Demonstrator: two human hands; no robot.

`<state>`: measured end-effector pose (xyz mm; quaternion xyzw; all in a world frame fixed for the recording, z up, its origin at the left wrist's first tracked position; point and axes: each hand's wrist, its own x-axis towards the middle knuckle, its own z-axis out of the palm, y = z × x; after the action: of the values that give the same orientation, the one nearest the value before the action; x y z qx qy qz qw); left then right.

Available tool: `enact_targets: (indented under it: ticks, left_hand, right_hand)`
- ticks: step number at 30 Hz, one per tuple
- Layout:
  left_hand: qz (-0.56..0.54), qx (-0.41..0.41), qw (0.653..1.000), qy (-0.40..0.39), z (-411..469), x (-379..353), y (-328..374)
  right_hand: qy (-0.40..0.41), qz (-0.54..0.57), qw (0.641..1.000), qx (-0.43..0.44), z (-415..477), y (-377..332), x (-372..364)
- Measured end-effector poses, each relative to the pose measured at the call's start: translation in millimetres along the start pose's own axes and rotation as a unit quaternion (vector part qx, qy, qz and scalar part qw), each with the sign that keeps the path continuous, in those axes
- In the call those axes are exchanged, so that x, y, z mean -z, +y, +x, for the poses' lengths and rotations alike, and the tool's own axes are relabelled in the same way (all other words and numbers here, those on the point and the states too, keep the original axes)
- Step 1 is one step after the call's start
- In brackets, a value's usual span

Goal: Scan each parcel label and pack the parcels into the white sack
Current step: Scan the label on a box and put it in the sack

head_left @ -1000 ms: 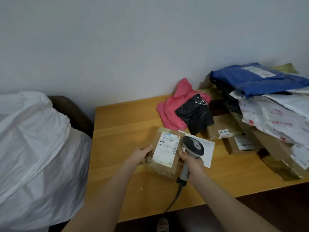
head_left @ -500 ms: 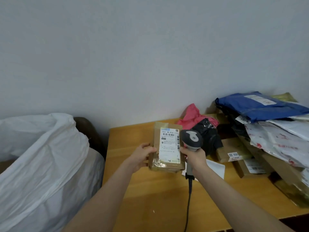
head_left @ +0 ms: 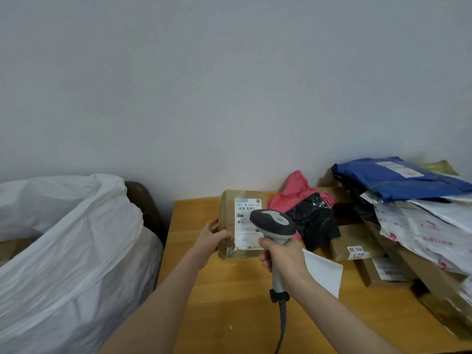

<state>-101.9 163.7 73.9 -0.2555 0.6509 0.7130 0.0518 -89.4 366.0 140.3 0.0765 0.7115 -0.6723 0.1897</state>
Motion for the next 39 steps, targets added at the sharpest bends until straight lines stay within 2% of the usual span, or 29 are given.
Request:
enact_targets:
  ticks: [12, 21, 25, 30, 35, 39]
  left_hand:
    - [0.008, 0.009, 0.999, 0.05, -7.5, -3.6, -2.5]
    - [0.025, -0.043, 0.986, 0.157, -32.8, 39.0, 64.0]
    - [0.019, -0.089, 0.968, 0.232, -63.8, 93.7, 109.4]
    - [-0.009, -0.133, 0.931, 0.34, -98.4, 185.9, 147.9]
    - [0.004, -0.169, 0.876, 0.451, -115.3, 301.6, 165.4]
    - [0.078, -0.106, 0.858, 0.497, -106.8, 391.1, 151.2]
  right_hand:
    - [-0.018, 0.005, 1.0, -0.011, -5.8, -6.4, 10.3]
    - [-0.064, 0.041, 0.996, 0.04, 29.7, -51.1, -36.1]
    - [-0.142, 0.047, 0.988, 0.046, 32.3, -79.1, -94.1]
    - [-0.2, 0.032, 0.977, 0.069, 25.3, -102.5, -184.7]
    - [-0.203, 0.007, 0.977, 0.065, 30.5, -104.8, -276.5]
    - [-0.177, -0.02, 0.983, 0.049, 51.7, -96.2, -344.2]
